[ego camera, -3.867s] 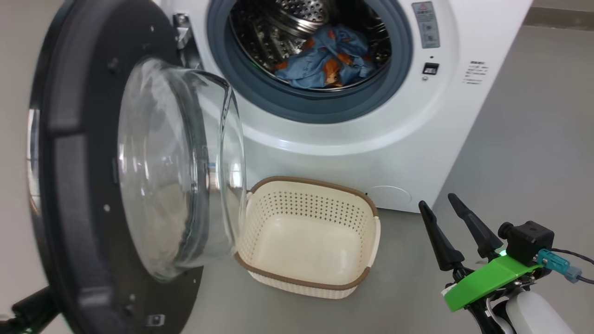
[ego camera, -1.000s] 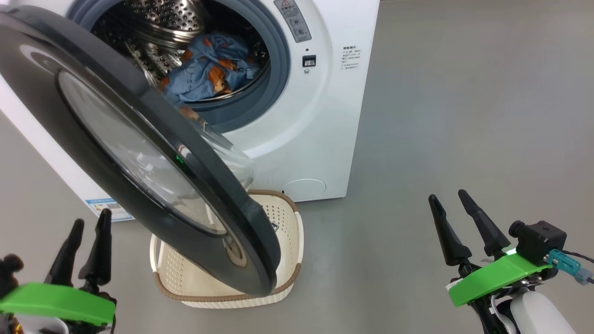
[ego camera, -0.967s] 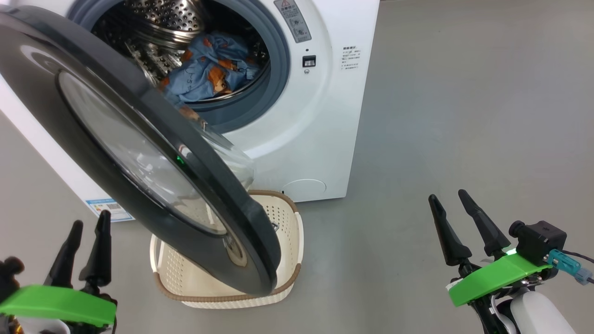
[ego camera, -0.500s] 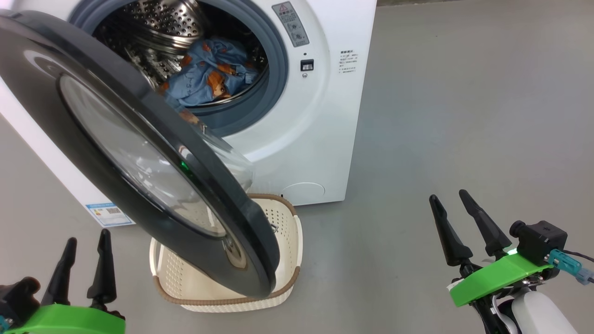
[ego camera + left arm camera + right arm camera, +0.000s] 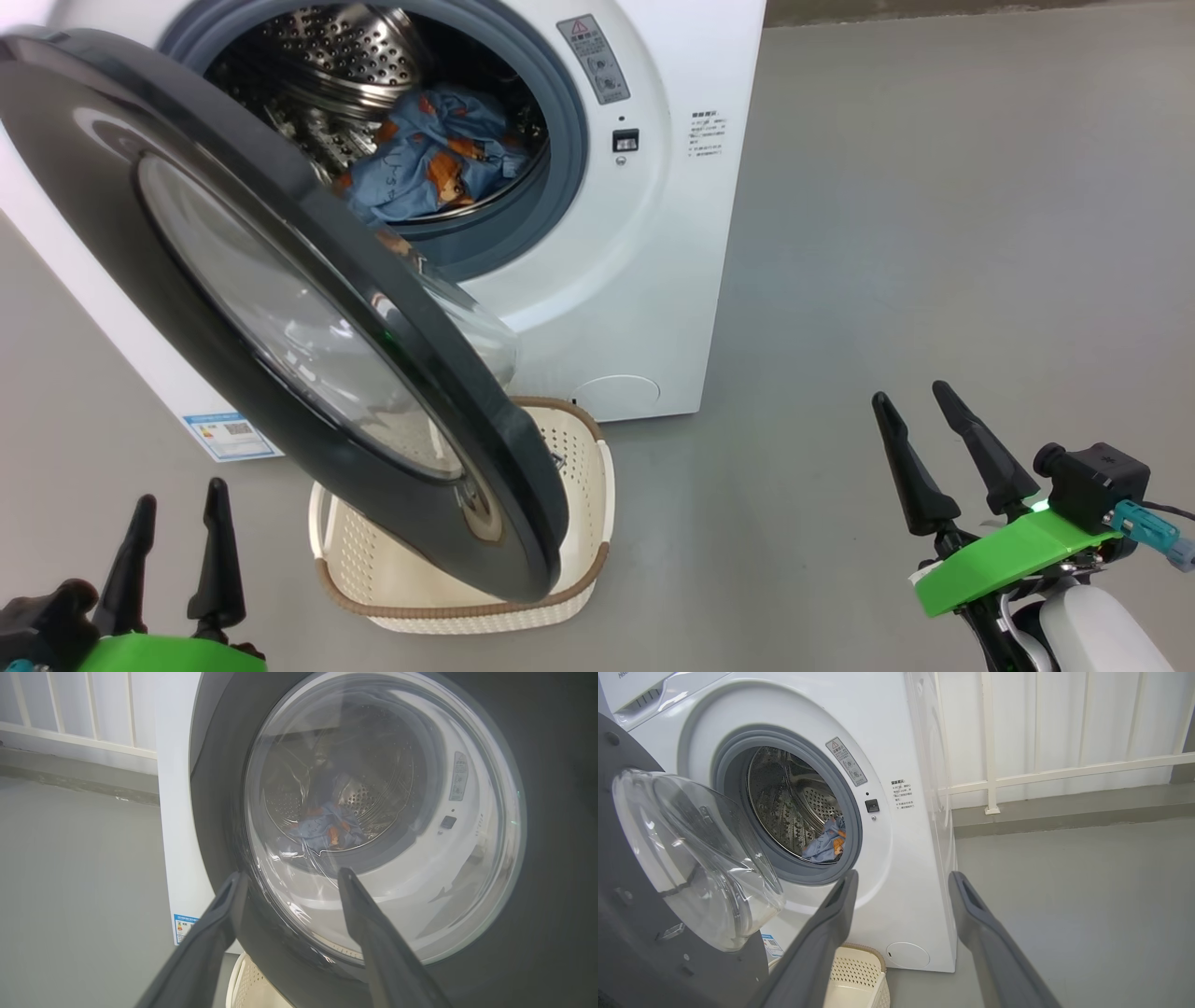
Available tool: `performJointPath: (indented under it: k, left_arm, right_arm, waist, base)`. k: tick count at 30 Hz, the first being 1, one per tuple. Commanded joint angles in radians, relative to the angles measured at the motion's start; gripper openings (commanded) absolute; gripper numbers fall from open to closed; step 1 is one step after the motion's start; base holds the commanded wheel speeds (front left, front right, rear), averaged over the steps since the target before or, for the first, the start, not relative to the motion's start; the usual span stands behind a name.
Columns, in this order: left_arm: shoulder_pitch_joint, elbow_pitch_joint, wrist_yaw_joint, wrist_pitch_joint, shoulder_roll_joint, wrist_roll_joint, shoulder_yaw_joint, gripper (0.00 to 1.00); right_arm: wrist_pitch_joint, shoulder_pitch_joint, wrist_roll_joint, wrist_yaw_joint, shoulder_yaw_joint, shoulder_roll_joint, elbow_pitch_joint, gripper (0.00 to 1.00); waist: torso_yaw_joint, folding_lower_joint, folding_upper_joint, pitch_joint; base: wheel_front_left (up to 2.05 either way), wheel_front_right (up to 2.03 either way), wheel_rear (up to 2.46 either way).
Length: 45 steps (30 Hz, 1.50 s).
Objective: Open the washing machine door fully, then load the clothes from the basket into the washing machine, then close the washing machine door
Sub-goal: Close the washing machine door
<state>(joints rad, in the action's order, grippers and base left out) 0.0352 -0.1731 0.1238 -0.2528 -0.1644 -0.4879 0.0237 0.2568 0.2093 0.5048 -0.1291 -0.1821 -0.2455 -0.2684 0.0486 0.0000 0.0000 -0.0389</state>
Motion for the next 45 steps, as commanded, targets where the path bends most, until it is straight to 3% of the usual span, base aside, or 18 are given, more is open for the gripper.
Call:
performJointPath:
  k: [1,21,23,24,25,34,45]
  left_arm:
    - [0.012,0.030,0.006,-0.009,-0.015,0.018,0.041,1.00]
    - [0.011,0.048,0.007,-0.009,0.009,0.018,0.043,1.00]
    - [0.014,0.049,0.007,-0.009,0.011,0.017,0.037,1.00]
    - [0.016,0.050,0.007,-0.009,0.011,0.017,0.034,1.00]
    - [0.017,0.050,0.007,-0.009,0.012,0.017,0.032,1.00]
    - [0.014,0.046,0.007,-0.009,0.025,0.007,0.018,1.00]
    - [0.010,0.036,0.007,-0.009,0.032,0.000,-0.003,1.00]
  right_arm:
    - [0.005,-0.001,0.003,-0.002,-0.021,-0.012,0.024,1.00]
    - [0.005,0.000,0.003,-0.002,-0.024,-0.010,0.023,1.00]
    - [0.005,-0.001,0.004,-0.002,-0.021,-0.009,0.028,0.29]
    - [0.005,0.000,0.005,-0.002,-0.023,-0.009,0.031,0.11]
    - [0.005,0.001,0.006,-0.002,-0.026,-0.008,0.034,0.00]
    - [0.005,0.031,0.016,-0.002,-0.093,0.020,0.095,0.00]
    - [0.005,0.068,0.027,-0.002,-0.217,0.055,0.357,0.00]
  waist:
    - [-0.001,0.0000,0.0000,0.001]
    - [-0.015,0.0000,0.0000,-0.003]
    - [-0.029,0.0000,0.0000,-0.006]
    - [-0.036,0.0000,0.0000,-0.006]
    - [-0.043,0.0000,0.0000,-0.006]
    - [-0.119,0.0000,0.0000,0.004]
    - [-0.204,0.0000,0.0000,0.020]
  base:
    - [0.00,0.00,0.00]
    - [0.00,0.00,0.00]
    - [0.00,0.00,0.00]
    - [0.00,0.00,0.00]
    - [0.00,0.00,0.00]
    - [0.00,0.00,0.00]
    - [0.00,0.00,0.00]
